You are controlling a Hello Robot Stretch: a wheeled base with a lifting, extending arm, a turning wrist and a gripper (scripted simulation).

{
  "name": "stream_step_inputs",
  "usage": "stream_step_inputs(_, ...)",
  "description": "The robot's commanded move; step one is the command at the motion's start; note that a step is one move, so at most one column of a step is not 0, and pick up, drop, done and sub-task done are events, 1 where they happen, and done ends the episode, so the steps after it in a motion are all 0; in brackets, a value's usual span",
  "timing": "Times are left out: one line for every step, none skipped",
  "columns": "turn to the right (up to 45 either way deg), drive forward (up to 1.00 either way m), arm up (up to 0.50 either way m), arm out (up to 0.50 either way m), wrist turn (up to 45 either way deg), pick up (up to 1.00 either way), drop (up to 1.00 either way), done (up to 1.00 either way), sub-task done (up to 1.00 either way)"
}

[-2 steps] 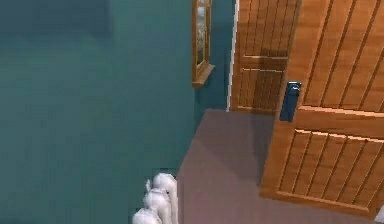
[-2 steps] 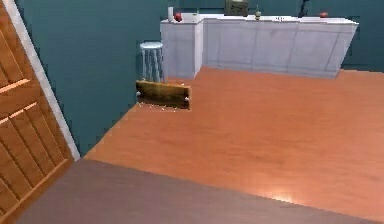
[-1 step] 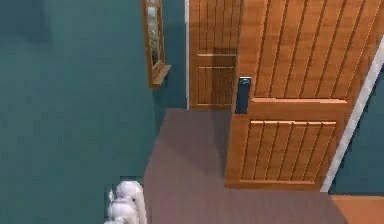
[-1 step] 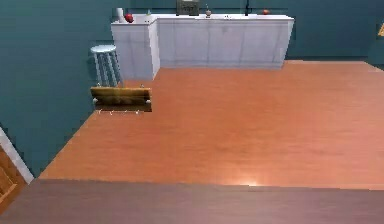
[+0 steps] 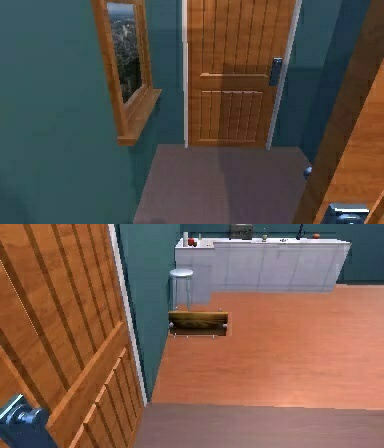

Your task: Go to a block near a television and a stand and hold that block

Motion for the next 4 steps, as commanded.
stream_step_inputs(6.0,0.00,0.00,0.00,0.0,0.00,0.00,0.00,0.00)
stream_step_inputs(0.0,0.55,0.00,0.00,0.0,0.00,0.00,0.00,0.00)
stream_step_inputs(36.0,0.00,0.00,0.00,0.0,0.00,0.00,0.00,0.00)
stream_step_inputs(0.0,0.30,0.00,0.00,0.0,0.00,0.00,0.00,0.00)
